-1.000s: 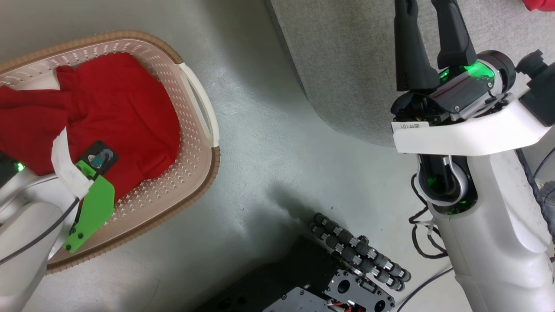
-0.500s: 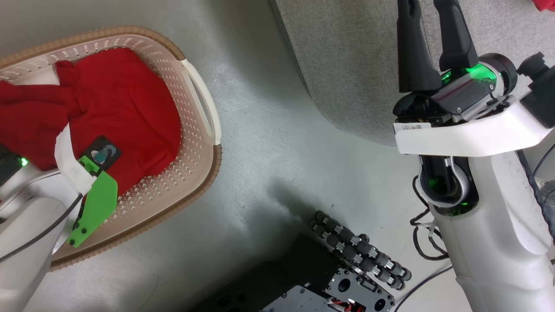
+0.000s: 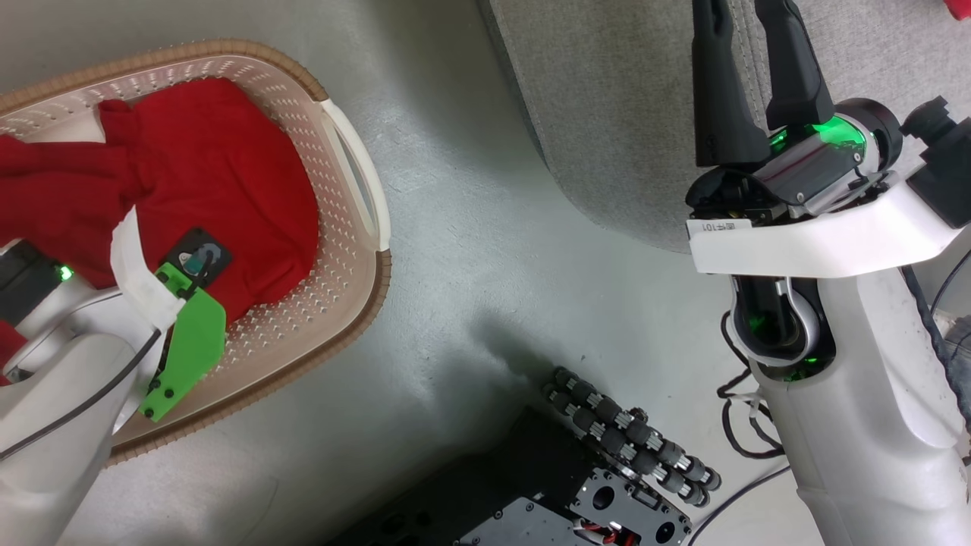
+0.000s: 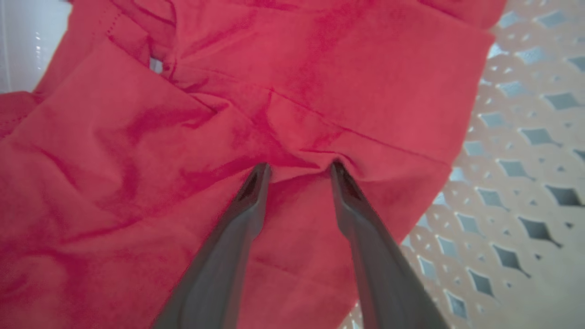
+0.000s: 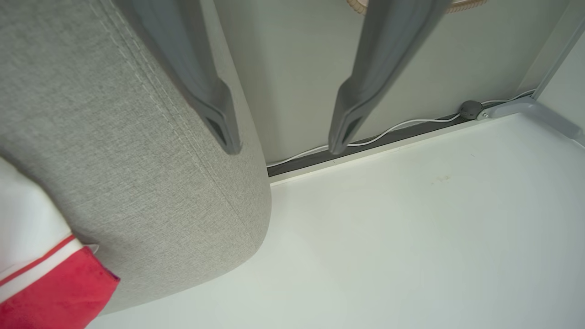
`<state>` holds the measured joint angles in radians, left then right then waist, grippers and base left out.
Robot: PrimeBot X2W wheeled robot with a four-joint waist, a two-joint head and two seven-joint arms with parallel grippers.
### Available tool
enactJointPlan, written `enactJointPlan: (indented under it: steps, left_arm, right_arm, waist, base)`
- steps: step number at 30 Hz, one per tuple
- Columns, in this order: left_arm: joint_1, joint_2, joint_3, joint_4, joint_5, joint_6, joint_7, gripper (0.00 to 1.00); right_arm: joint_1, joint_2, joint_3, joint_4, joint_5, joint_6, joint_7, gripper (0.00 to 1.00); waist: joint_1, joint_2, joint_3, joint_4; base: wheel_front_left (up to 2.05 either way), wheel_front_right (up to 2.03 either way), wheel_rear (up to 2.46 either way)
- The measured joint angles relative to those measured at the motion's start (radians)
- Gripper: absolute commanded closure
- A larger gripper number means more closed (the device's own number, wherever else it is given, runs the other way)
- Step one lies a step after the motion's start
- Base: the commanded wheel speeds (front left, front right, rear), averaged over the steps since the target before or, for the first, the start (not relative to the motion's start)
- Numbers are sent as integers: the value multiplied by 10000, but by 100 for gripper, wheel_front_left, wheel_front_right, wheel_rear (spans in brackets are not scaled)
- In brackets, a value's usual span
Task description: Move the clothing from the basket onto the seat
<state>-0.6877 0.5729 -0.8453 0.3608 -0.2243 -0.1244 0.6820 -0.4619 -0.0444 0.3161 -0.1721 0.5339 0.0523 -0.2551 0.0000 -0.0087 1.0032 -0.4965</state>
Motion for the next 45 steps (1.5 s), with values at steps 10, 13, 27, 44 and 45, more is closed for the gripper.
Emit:
enactJointPlan:
  steps: [10,13,27,44,45]
  left_arm:
    - [-51,-301,-138,337,-104,0,-67,21]
    - [-158,-347,-205,416,-104,0,-102,22]
    - [-364,-495,-493,872,-163,0,-247,65]
    - [-595,-777,-136,1258,-642,29,-1035,100]
    - [-608,-807,44,1246,-696,136,-1227,100]
  right_arm:
    - [8,0,0,2,-58,2,0,0]
    - [11,2,0,2,-59,8,0,0]
    - [198,2,-38,6,-201,92,0,0]
    - [199,4,-132,17,-341,105,0,0]
    - [197,4,-117,35,-314,107,0,0]
  waist:
    - [0,0,46,42]
    - [0,0,58,53]
    - [0,0,112,111]
    - [0,0,101,179]
    - [0,0,84,173]
  base:
    - [0,0,0]
    - [0,0,0]
    - [0,0,0]
    - [0,0,0]
    - [0,0,0]
